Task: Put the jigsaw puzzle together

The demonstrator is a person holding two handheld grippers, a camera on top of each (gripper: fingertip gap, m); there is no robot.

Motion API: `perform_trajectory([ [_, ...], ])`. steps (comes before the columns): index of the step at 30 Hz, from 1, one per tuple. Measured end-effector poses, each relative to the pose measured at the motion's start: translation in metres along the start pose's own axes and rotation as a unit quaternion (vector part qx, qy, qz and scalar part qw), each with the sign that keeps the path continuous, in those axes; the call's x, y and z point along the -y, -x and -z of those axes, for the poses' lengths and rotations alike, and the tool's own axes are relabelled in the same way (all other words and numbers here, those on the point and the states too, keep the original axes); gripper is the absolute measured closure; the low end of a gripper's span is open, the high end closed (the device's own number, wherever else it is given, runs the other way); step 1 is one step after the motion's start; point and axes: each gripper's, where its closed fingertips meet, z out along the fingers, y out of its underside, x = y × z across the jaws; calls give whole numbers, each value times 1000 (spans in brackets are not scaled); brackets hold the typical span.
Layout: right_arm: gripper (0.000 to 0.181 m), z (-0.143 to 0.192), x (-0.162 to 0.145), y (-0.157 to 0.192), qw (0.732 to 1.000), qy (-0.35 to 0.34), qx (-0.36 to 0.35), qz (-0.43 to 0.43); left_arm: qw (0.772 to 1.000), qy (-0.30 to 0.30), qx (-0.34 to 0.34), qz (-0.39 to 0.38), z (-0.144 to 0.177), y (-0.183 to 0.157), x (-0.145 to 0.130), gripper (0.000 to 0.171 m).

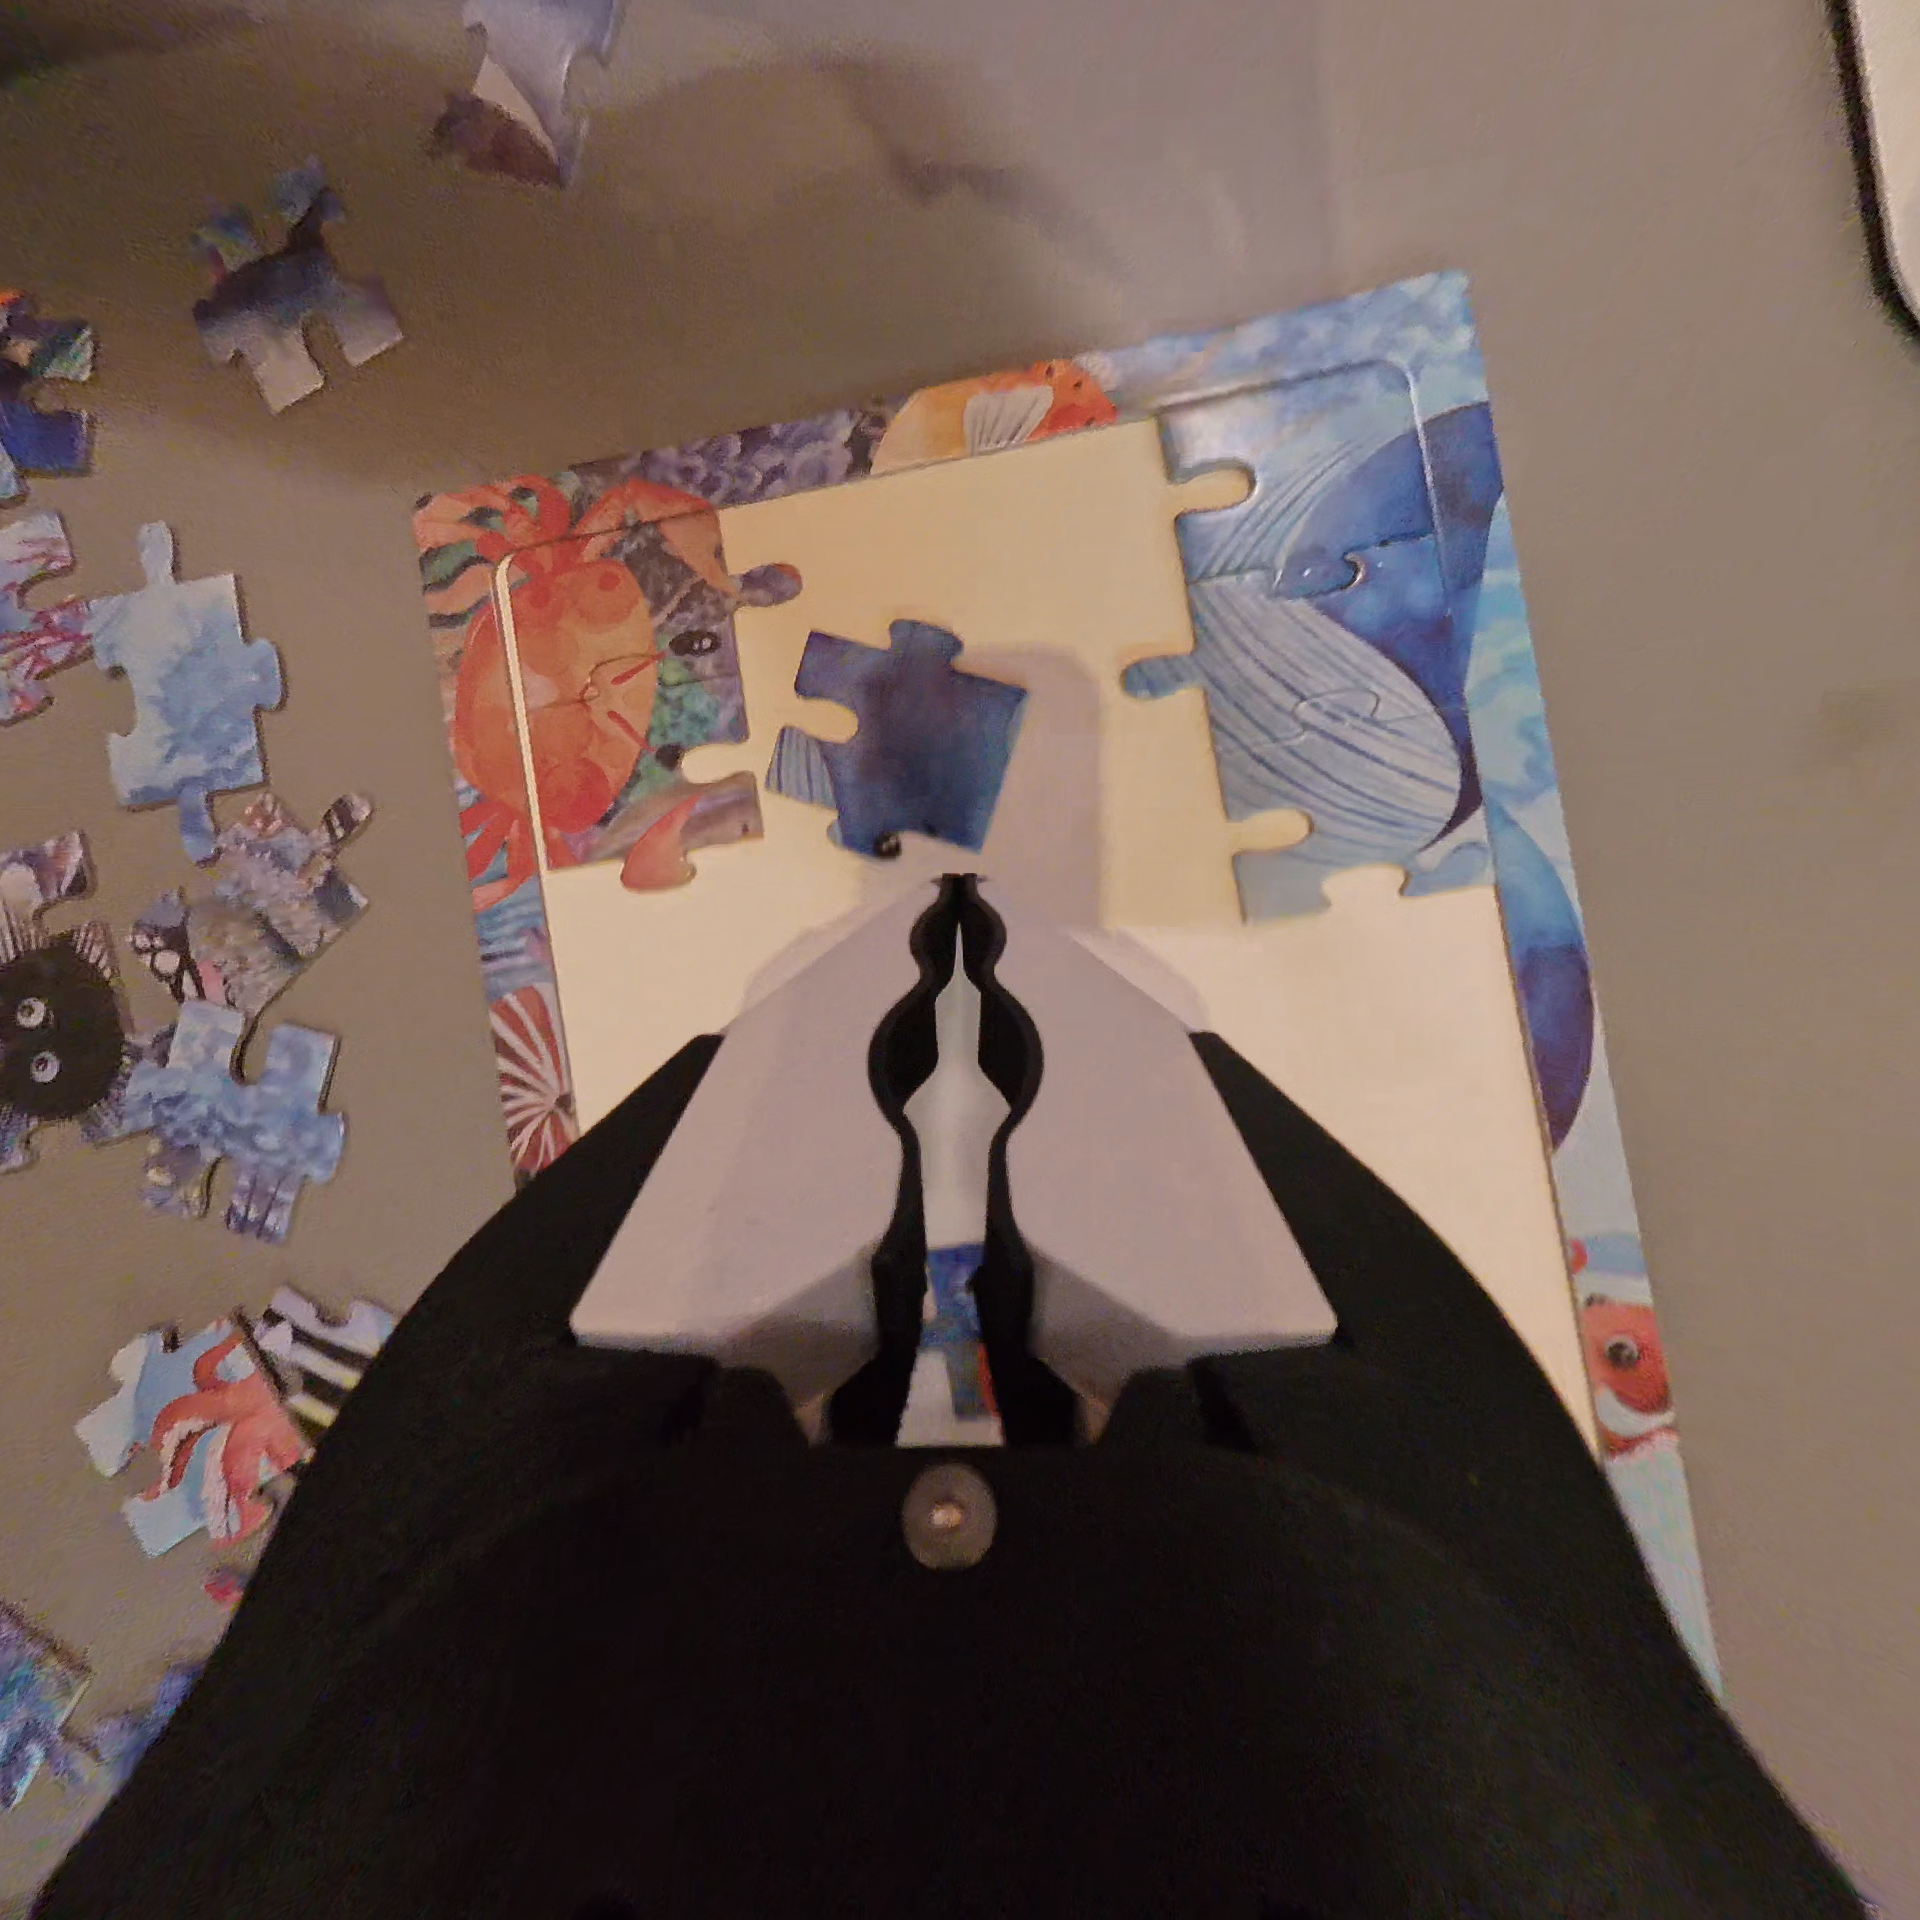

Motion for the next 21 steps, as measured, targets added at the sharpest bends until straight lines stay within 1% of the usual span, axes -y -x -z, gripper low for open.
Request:
perform_trajectory([
  [1,181,3,-9,4,1000,18,1,3,1000,11,7,-13,-3,-3,-1,171],
  [3,181,10,-29,18,998,54,25,-9,998,35,24,-49,-8,-9,-5,171],
  [4,181,14,-35,22,998,61,29,-9,995,51,41,-71,-11,-11,-8,171],
  [7,181,27,-37,21,999,40,8,-16,977,104,112,-147,-18,-14,-20,171],
  [8,179,31,-36,17,999,28,0,-23,965,136,133,-179,-21,-15,-30,171],
  [10,179,38,-29,9,999,-5,-15,-39,928,197,192,-250,-24,-15,-47,171],
  [12,180,41,-25,4,999,-23,-18,-46,896,254,223,-289,-28,-22,-67,171],
  [13,181,41,-24,3,998,-26,-22,-44,881,269,240,-307,-31,-24,-72,171],
  [16,178,40,-22,-3,998,-33,-35,-48,860,298,250,-329,-45,-36,-90,170],
  [17,178,40,-21,-3,997,-39,-33,-50,854,314,246,-335,-48,-39,-98,164],
  [18,176,40,-22,-4,997,-39,-35,-52,855,320,230,-336,-53,-44,-104,154],
  [19,174,41,-23,-5,997,-40,-37,-52,860,311,224,-338,-55,-47,-104,155],
  [20,172,42,-23,-5,997,-43,-37,-52,872,298,208,-328,-55,-51,-103,148],
  [21,172,43,-24,-6,997,-45,-39,-54,895,284,175,-296,-53,-59,-103,136],
])
